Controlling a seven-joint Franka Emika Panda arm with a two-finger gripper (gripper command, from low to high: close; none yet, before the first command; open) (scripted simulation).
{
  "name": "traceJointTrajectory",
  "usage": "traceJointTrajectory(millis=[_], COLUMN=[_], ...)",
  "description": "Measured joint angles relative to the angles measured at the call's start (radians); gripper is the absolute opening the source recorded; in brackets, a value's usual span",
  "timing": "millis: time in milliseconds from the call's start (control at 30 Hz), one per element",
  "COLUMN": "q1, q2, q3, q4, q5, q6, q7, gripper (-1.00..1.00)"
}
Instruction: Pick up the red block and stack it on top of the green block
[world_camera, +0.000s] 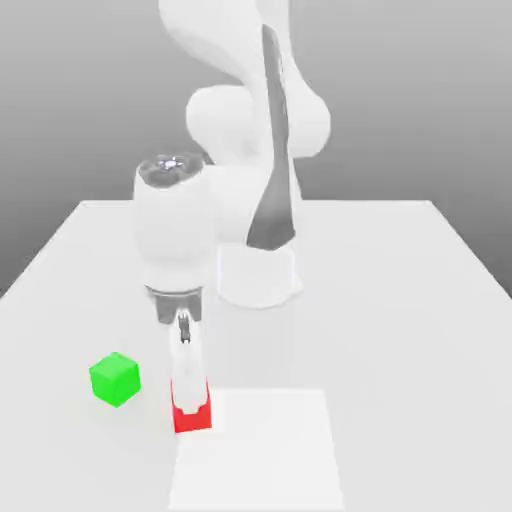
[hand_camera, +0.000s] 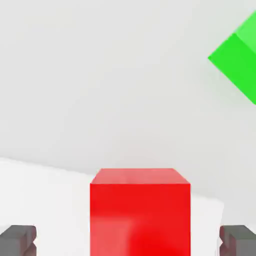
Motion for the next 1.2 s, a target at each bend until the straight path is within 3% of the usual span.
traceJointTrajectory(millis=[100, 133, 367, 733, 1033, 1200], q1=[0.036, 0.045, 0.045, 0.02, -0.187, -0.22], q2=[0.071, 0.087, 0.086, -0.147, -0.309, -0.198], q3=[-0.048, -0.06, -0.06, 0.004, -0.121, -0.14], q4=[0.007, 0.008, 0.009, -0.026, -0.06, -0.057], q5=[-0.048, -0.057, -0.058, 0.096, 0.089, 0.083], q6=[0.06, 0.072, 0.074, -0.122, -0.254, -0.144], q7=[0.033, 0.04, 0.04, -0.071, 0.186, 0.228], gripper=[0.0, -1.0, -1.0, -1.0, -1.0, -1.0])
